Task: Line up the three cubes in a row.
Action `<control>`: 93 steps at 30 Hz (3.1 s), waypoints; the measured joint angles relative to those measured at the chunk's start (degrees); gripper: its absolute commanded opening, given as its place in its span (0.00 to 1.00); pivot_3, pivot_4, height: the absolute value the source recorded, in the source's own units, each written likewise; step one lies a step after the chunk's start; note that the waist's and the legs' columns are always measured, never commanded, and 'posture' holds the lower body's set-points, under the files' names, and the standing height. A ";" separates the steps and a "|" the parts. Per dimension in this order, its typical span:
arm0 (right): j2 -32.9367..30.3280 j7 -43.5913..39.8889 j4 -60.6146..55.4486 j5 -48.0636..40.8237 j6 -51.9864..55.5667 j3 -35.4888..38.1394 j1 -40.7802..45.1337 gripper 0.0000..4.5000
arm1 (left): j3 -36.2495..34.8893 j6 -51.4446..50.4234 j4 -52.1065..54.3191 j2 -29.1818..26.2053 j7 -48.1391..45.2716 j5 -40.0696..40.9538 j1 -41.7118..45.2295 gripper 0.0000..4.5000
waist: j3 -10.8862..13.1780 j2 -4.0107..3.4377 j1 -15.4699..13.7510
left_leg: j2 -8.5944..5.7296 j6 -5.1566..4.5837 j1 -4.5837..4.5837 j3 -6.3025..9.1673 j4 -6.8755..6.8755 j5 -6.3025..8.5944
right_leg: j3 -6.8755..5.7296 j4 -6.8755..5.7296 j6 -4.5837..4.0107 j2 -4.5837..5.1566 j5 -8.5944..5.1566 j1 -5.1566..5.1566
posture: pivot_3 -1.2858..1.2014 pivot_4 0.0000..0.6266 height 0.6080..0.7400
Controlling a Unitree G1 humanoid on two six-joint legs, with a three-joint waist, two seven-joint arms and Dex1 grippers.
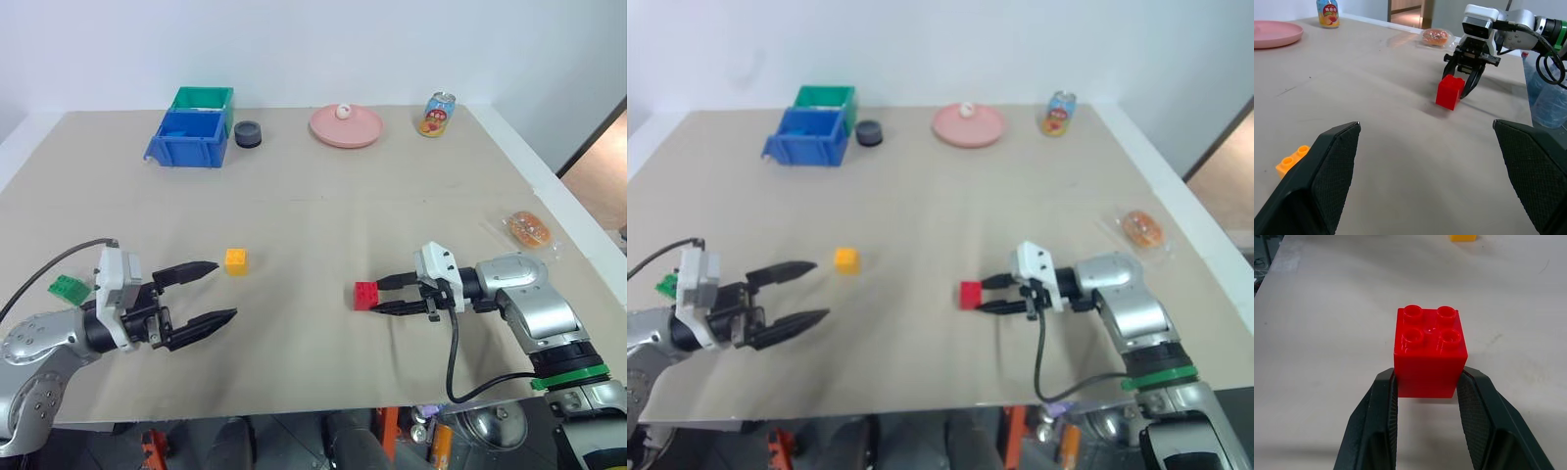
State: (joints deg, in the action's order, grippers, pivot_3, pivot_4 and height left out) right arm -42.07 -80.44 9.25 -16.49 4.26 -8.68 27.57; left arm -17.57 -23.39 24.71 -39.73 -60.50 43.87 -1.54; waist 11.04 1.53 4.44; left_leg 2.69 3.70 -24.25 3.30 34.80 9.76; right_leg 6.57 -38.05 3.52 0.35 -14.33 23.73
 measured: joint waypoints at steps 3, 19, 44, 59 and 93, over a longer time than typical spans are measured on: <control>0.89 0.73 0.01 0.88 -1.43 -0.07 -0.16 0.26 | 0.25 0.55 -0.63 0.00 -0.12 -0.06 0.40 1.00 | 0.00 0.00 0.01 | 0.00 0.00 0.00 0.00 0.00 0.00 | 0.00 0.00 0.01 0.00 0.01 0.00 | 0.52 0.24 1.00; 0.85 -0.91 0.75 2.32 -4.22 -1.01 -2.00 0.26 | 0.86 0.72 -1.15 -0.08 -1.12 -0.08 0.80 1.00 | 0.00 0.00 0.00 | 0.00 0.01 0.02 0.01 0.06 -0.01 | 0.00 -0.01 0.03 0.00 0.06 -0.07 | 0.52 0.24 1.00; -3.35 -5.00 8.56 6.51 -1.60 -3.22 4.04 0.85 | 1.60 0.34 -2.40 -0.06 0.16 0.04 3.78 1.00 | -0.01 0.01 -0.12 | 0.00 0.04 0.17 0.03 0.20 -0.03 | -0.01 -0.01 0.06 0.00 0.13 -0.27 | 0.52 0.24 1.00; -6.60 -4.35 7.04 -7.77 18.36 7.04 16.27 0.85 | -2.64 -7.66 8.84 21.10 38.16 3.82 -13.34 1.00 | 0.06 0.01 0.80 | 0.03 0.03 0.24 0.01 0.31 -0.01 | 0.10 -0.07 0.07 -0.05 0.16 -0.35 | 0.52 0.24 1.00; 5.39 1.30 -8.75 -12.53 23.88 4.11 14.33 0.85 | -13.48 -8.23 -3.12 26.78 71.12 -13.75 -5.12 1.00 | -0.06 0.19 -0.26 | -0.02 0.14 0.04 0.10 0.60 0.01 | -0.01 -0.04 0.13 -0.07 0.32 -0.29 | 0.52 0.24 1.00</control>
State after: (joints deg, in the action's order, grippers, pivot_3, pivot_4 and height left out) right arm -36.69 -79.14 0.51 -29.02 28.15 -4.58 41.89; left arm -31.05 -31.62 21.59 -12.96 10.62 30.13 -6.66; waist 10.98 1.72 4.18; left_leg 2.67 3.84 -24.21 3.40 35.40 9.76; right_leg 6.56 -38.08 3.65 0.28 -14.02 23.44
